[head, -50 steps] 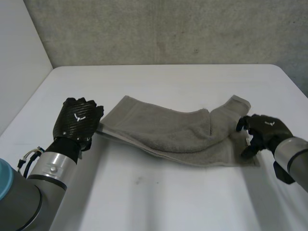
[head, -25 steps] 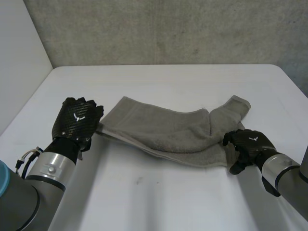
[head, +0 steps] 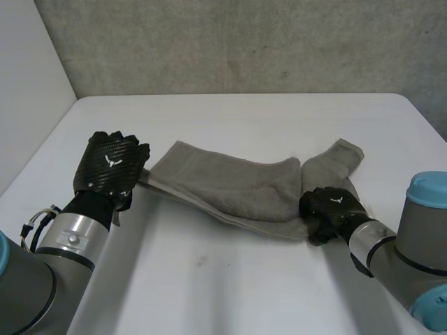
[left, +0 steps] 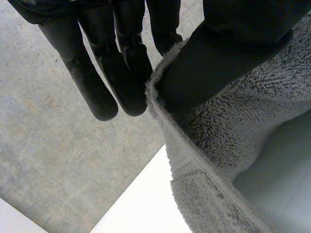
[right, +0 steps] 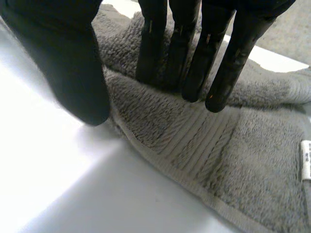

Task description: Fold the towel.

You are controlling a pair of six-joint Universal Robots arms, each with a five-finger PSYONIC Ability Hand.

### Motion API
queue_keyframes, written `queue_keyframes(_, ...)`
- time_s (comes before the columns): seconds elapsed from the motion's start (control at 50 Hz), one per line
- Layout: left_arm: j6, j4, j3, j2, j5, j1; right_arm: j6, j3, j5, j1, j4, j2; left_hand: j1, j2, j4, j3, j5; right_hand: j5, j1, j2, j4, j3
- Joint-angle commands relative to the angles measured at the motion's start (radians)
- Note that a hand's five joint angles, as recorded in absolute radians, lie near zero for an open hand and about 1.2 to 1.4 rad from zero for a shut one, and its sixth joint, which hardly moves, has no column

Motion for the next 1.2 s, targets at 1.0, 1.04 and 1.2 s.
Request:
queue_keyframes(1.0,-0.037,-0.518,0.492,-0.259,0.041,0.018,-0.356,-0.553,0.065,-0.024,0.664,-0.059,0.192,0.179,0.178,0.180,0.181,0.687,0.759,0.650,0.659,0.650)
queue_keyframes(1.04,-0.035,-0.518,0.524,-0.310,0.041,0.018,-0.352,-0.577,0.065,-0.014,0.650,-0.010,0.192,0.179,0.178,0.180,0.181,0.687,0.759,0.650,0.659,0.650)
queue_keyframes(1.2,-0.028,-0.505,0.814,-0.407,0.040,0.022,-0.300,-0.821,0.129,0.003,0.510,0.086,0.192,0.179,0.178,0.180,0.181,0.687,0.759,0.650,0.659,0.650)
